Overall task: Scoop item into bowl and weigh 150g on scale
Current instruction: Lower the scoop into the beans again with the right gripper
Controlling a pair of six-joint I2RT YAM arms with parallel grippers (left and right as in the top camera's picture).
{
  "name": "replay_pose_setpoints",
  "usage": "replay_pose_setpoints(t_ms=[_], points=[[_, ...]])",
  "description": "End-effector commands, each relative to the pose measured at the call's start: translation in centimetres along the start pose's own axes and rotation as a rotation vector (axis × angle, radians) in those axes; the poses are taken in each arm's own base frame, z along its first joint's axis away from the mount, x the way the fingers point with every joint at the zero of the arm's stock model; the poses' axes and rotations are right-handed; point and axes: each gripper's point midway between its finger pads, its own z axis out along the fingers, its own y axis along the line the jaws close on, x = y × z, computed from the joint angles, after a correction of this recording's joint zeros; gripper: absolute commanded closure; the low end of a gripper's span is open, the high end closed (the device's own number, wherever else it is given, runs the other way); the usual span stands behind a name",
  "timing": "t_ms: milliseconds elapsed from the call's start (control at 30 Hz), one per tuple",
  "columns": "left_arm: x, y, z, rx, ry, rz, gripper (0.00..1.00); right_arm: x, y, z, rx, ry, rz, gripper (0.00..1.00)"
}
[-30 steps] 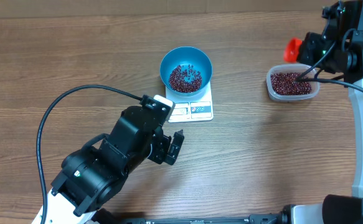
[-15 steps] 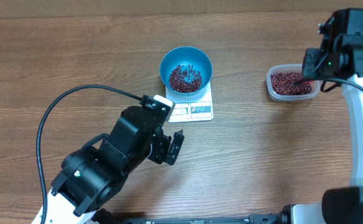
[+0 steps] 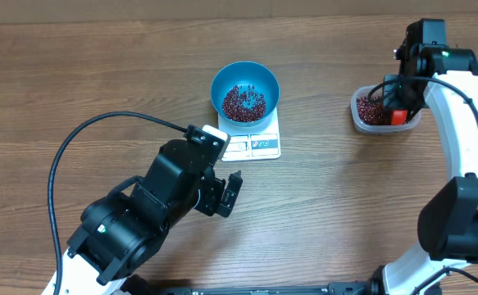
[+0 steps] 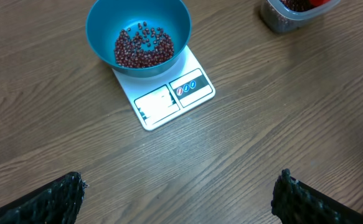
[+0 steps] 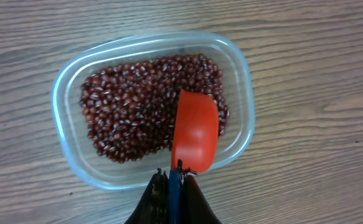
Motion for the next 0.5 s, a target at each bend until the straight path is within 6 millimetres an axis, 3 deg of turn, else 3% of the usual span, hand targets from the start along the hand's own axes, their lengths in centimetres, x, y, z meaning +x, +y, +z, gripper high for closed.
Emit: replay_pose_setpoints(t_ms=[0, 467], points=[[0.16, 0.01, 0.19, -0.007, 0.008, 0.021, 0.01, -0.36, -1.04, -0.19, 0.054, -0.019, -0.003, 0.96], [0.17, 0.01, 0.19, -0.008, 0.008, 0.021, 0.01, -0.39, -1.31, 0.59, 0.070, -0.005, -0.069, 0.96]])
